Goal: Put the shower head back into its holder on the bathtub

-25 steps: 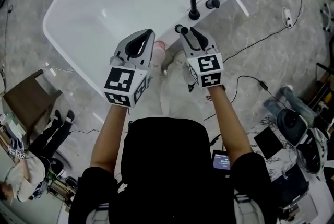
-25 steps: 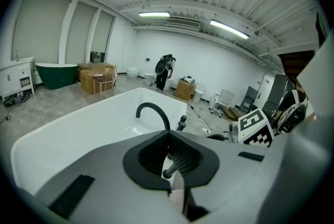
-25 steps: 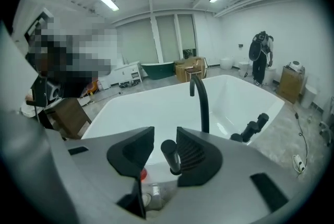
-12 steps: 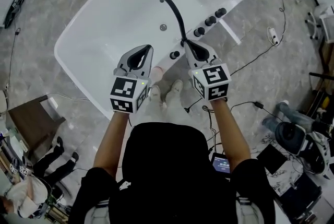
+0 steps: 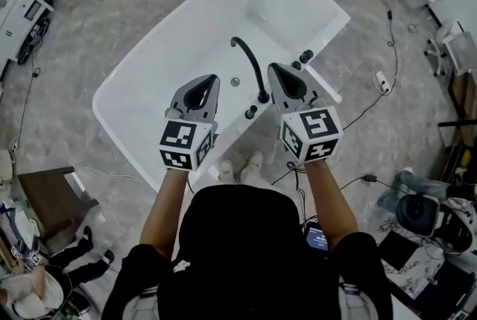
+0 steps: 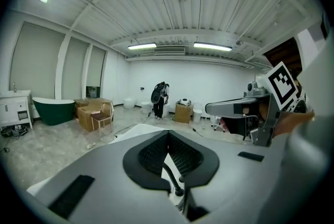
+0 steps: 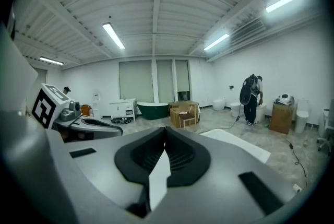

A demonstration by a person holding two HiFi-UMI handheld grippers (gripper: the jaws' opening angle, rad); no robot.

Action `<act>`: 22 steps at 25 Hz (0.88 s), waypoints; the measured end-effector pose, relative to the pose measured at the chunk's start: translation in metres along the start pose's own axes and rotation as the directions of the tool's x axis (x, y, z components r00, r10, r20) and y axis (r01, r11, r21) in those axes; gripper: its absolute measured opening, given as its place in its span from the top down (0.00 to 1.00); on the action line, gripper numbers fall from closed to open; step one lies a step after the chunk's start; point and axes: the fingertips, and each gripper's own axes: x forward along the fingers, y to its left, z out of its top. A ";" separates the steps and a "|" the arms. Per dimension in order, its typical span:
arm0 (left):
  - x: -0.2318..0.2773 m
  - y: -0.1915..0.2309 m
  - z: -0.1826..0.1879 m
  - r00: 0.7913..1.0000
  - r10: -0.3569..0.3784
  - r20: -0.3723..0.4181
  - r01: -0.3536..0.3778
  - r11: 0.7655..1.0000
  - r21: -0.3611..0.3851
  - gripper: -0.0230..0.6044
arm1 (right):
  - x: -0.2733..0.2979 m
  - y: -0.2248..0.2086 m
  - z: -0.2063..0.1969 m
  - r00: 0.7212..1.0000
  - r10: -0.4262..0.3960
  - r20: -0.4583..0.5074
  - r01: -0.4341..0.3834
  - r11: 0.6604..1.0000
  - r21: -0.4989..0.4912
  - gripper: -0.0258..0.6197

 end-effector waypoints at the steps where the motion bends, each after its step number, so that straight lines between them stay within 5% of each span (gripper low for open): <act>1: -0.002 0.000 0.009 1.000 0.003 0.017 -0.003 1.000 0.014 0.94 | -0.003 0.002 0.010 1.000 0.003 0.018 -0.002 1.000 -0.008 0.92; 9: -0.019 -0.004 0.069 0.992 0.007 0.127 -0.016 0.997 0.071 0.94 | -0.014 0.012 0.059 0.995 0.006 0.101 0.002 0.997 -0.071 0.93; 22: -0.043 -0.015 0.105 0.981 0.002 0.192 -0.026 0.992 0.124 0.94 | -0.037 0.024 0.090 0.985 0.001 0.172 0.018 0.994 -0.110 0.93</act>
